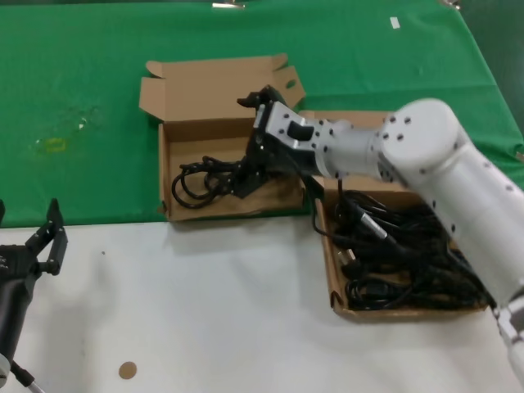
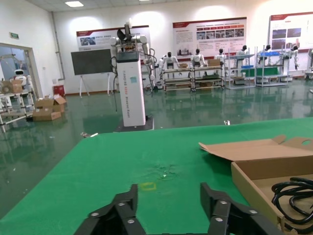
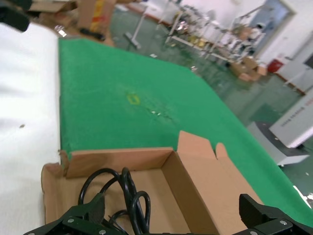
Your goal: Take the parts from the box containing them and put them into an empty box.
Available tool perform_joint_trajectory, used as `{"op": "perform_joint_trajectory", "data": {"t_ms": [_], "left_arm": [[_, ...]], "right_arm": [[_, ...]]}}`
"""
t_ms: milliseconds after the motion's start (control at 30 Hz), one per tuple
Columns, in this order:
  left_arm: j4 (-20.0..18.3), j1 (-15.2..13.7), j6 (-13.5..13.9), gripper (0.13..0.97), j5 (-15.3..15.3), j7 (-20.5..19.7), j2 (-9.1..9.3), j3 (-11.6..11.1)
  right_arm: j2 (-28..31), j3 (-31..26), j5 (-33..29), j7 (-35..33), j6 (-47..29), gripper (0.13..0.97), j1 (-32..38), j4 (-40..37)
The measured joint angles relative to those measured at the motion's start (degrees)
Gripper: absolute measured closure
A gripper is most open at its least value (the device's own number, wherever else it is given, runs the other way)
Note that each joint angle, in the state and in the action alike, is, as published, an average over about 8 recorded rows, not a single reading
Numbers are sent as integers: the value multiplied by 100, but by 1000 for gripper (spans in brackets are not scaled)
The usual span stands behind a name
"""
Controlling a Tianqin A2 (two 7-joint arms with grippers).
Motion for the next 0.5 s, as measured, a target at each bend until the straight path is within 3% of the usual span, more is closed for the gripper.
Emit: {"op": "perform_joint_trajectory", "data": {"t_ms": [300, 433, 500], "left_arm": [[0, 0, 0, 512, 1, 1, 0, 0], [0, 0, 0, 512, 0, 2, 0, 0], [0, 0, 0, 463, 0, 3, 0, 0]], "right_arm": [[140, 418, 399, 153, 606, 129, -952, 845], [204, 607, 580, 222, 881, 129, -1378, 1229], [235, 701, 669, 256, 1017, 129, -1587, 1419]]}}
